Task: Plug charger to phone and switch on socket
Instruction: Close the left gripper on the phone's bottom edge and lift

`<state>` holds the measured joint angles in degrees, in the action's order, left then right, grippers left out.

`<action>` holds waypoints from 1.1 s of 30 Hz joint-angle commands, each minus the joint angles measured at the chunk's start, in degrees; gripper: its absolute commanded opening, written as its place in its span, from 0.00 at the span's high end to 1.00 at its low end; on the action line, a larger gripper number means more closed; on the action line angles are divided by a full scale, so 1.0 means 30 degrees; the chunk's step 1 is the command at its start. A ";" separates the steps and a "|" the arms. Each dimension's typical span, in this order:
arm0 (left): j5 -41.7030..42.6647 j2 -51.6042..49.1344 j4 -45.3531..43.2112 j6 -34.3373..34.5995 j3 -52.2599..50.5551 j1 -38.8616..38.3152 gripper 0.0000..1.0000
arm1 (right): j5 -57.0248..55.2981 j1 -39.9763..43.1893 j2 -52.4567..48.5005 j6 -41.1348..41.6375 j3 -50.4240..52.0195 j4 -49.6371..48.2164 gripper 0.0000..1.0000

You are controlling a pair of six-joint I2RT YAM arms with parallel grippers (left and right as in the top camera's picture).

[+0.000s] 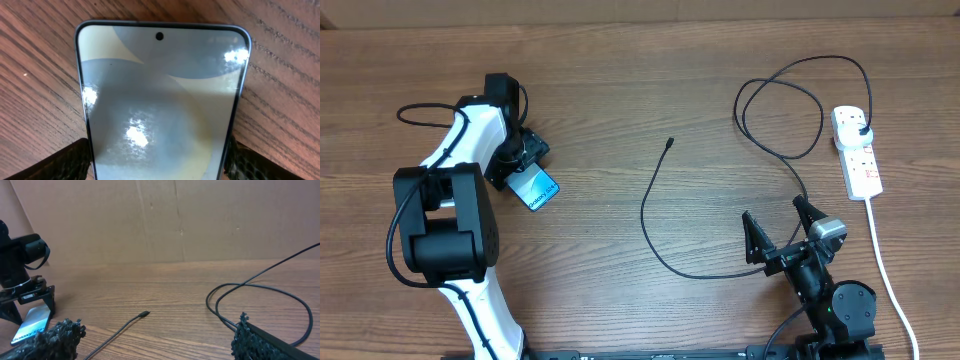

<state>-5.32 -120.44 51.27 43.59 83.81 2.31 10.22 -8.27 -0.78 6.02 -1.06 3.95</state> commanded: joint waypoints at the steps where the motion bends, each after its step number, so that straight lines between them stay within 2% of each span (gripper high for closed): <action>1: 0.0517 -0.1610 0.0109 0.0029 -0.1872 -0.0189 0.13 | -0.0015 0.0102 0.0204 0.0029 0.0211 -0.0124 0.00; 9: 0.0648 -0.1610 -0.0517 -0.1785 -0.2186 -0.0852 0.13 | -0.0015 0.0102 0.0204 0.0029 0.0211 -0.0124 0.00; 17: 0.0729 -0.1610 -0.1275 -0.3417 -0.2186 -0.2688 0.13 | -0.0015 0.0102 0.0204 0.0029 0.0211 -0.0124 0.00; 27: 0.0794 -0.1610 -0.1479 -0.3993 -0.2186 -0.5311 0.14 | -0.0015 0.0102 0.0204 0.0029 0.0211 -0.0124 0.00; 33: 0.1144 -0.1610 -0.1472 -0.5588 -0.2186 -0.6768 0.12 | -0.0015 0.0102 0.0204 0.0029 0.0211 -0.0124 0.00</action>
<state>-4.45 -119.35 45.58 31.22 81.41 -15.18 10.26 -8.27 -0.78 6.00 -1.06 3.97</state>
